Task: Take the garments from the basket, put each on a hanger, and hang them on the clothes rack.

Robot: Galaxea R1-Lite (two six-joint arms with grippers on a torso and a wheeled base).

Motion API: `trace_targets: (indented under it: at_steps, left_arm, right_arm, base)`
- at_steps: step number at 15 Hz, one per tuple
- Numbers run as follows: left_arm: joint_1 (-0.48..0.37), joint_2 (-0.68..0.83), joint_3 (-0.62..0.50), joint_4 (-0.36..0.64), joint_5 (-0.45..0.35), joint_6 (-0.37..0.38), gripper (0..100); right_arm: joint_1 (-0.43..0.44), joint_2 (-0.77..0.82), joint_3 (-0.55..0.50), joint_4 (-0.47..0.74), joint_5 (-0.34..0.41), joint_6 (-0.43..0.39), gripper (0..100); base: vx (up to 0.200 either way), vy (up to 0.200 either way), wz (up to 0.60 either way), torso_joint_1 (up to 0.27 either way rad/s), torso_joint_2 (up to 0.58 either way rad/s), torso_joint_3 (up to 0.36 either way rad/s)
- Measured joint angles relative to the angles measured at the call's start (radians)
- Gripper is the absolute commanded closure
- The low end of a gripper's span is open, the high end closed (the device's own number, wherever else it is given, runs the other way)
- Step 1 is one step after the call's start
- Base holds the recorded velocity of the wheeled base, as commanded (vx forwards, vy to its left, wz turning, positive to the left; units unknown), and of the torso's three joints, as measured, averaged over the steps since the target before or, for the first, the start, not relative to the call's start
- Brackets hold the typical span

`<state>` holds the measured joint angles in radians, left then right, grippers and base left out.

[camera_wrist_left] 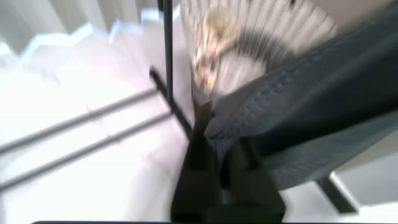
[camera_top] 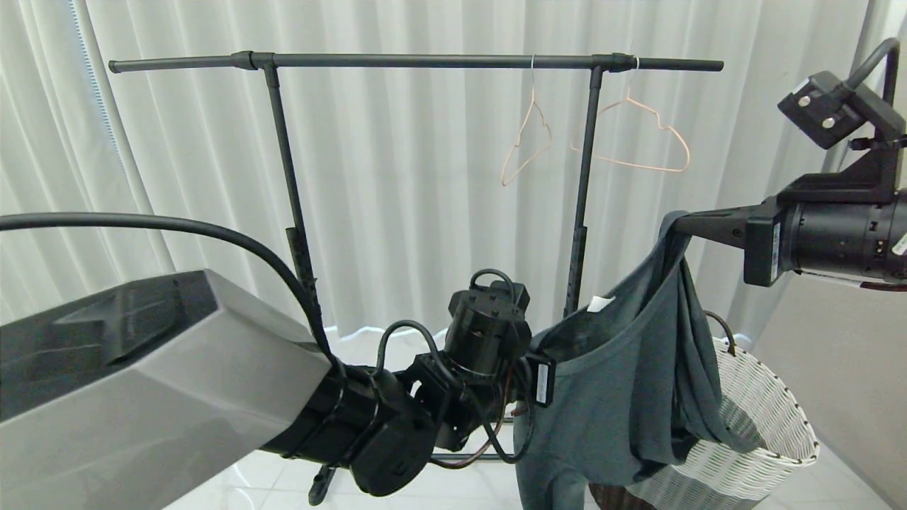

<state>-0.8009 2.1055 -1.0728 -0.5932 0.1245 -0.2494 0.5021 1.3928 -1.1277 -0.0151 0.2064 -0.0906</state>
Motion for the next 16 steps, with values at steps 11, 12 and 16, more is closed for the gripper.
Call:
trace_targets:
  at_steps: [11,12,16]
  left_arm:
    - [0.129,-0.353,-0.606,0.712,-0.066,0.181,100]
    - [0.13,-0.377,-0.616,0.726,-0.067,0.186,100]
    - [0.133,-0.457,-0.705,0.851,-0.066,0.192,100]
  right_arm:
    - [-0.014,-0.043,-0.008,-0.079,0.002,0.017,100]
    - [-0.014,-0.051,-0.019,-0.077,0.004,0.017,100]
    - [-0.014,-0.059,-0.092,-0.079,0.007,0.017,100]
  base:
    - [0.0,0.0,0.0,0.0,0.0,0.0]
    - [0.0,0.0,0.0,0.0,0.0,0.0]
    - [0.0,0.0,0.0,0.0,0.0,0.0]
